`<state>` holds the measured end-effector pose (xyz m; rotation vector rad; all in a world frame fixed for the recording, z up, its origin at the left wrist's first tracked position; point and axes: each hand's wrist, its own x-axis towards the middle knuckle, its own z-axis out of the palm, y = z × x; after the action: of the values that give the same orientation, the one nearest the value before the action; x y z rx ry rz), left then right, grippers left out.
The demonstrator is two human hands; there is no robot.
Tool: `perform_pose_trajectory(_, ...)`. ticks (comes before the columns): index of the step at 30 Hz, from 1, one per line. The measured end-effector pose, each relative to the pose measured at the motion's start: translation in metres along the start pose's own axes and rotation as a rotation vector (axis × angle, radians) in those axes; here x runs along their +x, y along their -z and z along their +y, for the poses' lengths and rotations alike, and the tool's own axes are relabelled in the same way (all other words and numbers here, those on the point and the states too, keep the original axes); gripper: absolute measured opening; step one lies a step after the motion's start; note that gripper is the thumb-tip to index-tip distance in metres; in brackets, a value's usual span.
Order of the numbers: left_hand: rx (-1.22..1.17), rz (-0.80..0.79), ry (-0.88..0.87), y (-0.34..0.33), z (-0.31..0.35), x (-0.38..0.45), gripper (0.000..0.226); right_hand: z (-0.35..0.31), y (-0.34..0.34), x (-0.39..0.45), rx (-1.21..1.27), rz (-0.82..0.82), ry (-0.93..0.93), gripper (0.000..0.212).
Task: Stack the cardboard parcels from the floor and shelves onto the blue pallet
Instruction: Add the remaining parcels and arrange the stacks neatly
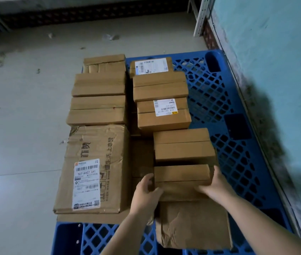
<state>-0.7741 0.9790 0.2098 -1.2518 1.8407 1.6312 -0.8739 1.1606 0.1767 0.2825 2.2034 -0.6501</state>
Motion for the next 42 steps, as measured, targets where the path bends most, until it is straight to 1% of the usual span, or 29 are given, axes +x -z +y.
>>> perform_pose_trajectory(2,0.104,0.043,-0.105,0.008,0.006,0.001,0.058,-0.013,0.013,0.006,0.134,0.100,0.029,0.111)
perform_pose_trajectory(4,0.181,0.080,-0.208,0.017,0.014,0.000,0.057,-0.025,0.027,0.015,0.281,0.142,0.048,0.112)
perform_pose_trajectory(6,0.287,0.164,-0.357,0.028,0.023,-0.002,0.055,-0.031,0.035,0.027,0.352,0.123,0.042,0.110)
perform_pose_trajectory(8,0.360,0.314,-0.451,0.043,0.030,-0.001,0.054,-0.034,0.033,0.034,0.360,0.065,0.022,0.107)
perform_pose_trajectory(10,0.386,0.482,-0.437,0.068,0.032,0.002,0.052,-0.035,0.022,0.036,0.374,0.020,0.001,0.107)
perform_pose_trajectory(12,0.391,0.612,-0.346,0.099,0.025,0.011,0.056,-0.033,0.009,0.036,0.402,0.055,0.017,0.106)
perform_pose_trajectory(14,0.439,0.678,-0.216,0.132,0.015,0.020,0.066,-0.029,0.001,0.035,0.397,0.115,0.014,0.101)
perform_pose_trajectory(16,0.468,0.719,-0.071,0.159,0.006,0.029,0.080,-0.026,-0.004,0.036,0.381,0.119,-0.023,0.099)
perform_pose_trajectory(18,0.422,0.689,0.078,0.178,-0.005,0.037,0.093,-0.025,-0.005,0.039,0.356,0.117,-0.062,0.101)
perform_pose_trajectory(19,0.375,0.638,0.118,0.184,-0.012,0.041,0.095,-0.026,-0.005,0.040,0.347,0.124,-0.069,0.101)
perform_pose_trajectory(20,0.340,0.579,0.110,0.186,-0.019,0.044,0.088,-0.029,-0.005,0.041,0.346,0.135,-0.072,0.100)
perform_pose_trajectory(21,0.344,0.538,0.091,0.185,-0.024,0.045,0.079,-0.031,-0.004,0.043,0.355,0.147,-0.077,0.099)
perform_pose_trajectory(22,0.366,0.517,0.055,0.184,-0.030,0.048,0.075,-0.033,-0.003,0.044,0.366,0.154,-0.086,0.097)
perform_pose_trajectory(26,0.365,0.459,-0.053,0.158,-0.031,0.043,0.089,-0.035,-0.003,0.045,0.360,0.157,-0.114,0.100)
perform_pose_trajectory(29,0.353,0.418,-0.076,0.132,-0.027,0.041,0.105,-0.034,-0.005,0.042,0.337,0.172,-0.114,0.102)
perform_pose_trajectory(30,0.344,0.421,-0.081,0.125,-0.026,0.042,0.107,-0.034,-0.006,0.042,0.332,0.181,-0.115,0.102)
perform_pose_trajectory(33,0.344,0.452,-0.063,0.114,-0.026,0.043,0.103,-0.033,-0.008,0.040,0.342,0.201,-0.107,0.098)
perform_pose_trajectory(37,0.272,0.431,-0.088,0.121,-0.031,0.045,0.104,-0.036,-0.012,0.034,0.367,0.241,-0.115,0.097)
perform_pose_trajectory(39,0.216,0.496,-0.109,0.133,-0.026,0.045,0.101,-0.044,-0.012,0.030,0.363,0.310,-0.105,0.097)
perform_pose_trajectory(40,0.183,0.534,-0.136,0.143,-0.019,0.047,0.098,-0.051,-0.011,0.030,0.351,0.365,-0.066,0.097)
perform_pose_trajectory(42,0.108,0.590,-0.205,0.166,-0.001,0.056,0.088,-0.073,-0.002,0.031,0.335,0.467,0.072,0.094)
